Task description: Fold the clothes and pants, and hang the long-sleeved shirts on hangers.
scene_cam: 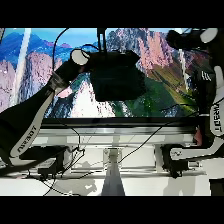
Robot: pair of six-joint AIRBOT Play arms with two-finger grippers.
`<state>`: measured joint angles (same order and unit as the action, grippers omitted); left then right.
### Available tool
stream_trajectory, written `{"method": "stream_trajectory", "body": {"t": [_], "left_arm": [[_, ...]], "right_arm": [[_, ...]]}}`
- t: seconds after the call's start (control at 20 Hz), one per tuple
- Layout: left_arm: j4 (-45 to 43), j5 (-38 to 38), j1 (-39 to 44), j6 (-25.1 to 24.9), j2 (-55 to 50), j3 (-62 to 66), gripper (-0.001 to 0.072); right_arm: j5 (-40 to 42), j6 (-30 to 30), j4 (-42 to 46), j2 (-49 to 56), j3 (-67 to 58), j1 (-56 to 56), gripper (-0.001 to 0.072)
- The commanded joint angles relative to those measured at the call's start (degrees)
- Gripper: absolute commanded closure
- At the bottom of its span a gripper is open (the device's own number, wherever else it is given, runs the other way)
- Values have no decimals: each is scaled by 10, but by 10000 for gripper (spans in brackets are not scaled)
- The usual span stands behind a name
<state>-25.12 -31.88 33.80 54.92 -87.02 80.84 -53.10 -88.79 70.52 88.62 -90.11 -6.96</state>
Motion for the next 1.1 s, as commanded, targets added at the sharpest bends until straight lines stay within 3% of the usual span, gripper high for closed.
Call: {"method": "stream_trajectory", "body": {"t": [0.0,0.1,0.25,0.3,0.4,0.45,0.55,0.7,1.05], "left_arm": [[3,36,-2,-29,5,0,5],[3,35,-23,-29,12,0,5],[3,10,-55,-29,18,0,6],[3,-8,-63,-29,19,0,7],[3,-53,-76,-29,19,0,12],[3,-69,-79,-29,19,0,12],[1,-85,-80,-29,18,0,12],[1,-85,-79,-29,18,0,12],[1,-85,-80,-29,18,0,12]], "right_arm": [[-52,67,19,-5,20,-50,691],[-83,137,-1,-3,55,-53,692],[-145,315,-152,12,130,-51,691],[-143,339,-192,19,156,-51,662],[-107,288,-238,35,199,-51,232],[-101,253,-252,49,211,-51,156],[-119,227,-289,87,212,-50,134],[-125,222,-376,133,212,-34,24],[-100,224,-486,169,210,65,24]]}}
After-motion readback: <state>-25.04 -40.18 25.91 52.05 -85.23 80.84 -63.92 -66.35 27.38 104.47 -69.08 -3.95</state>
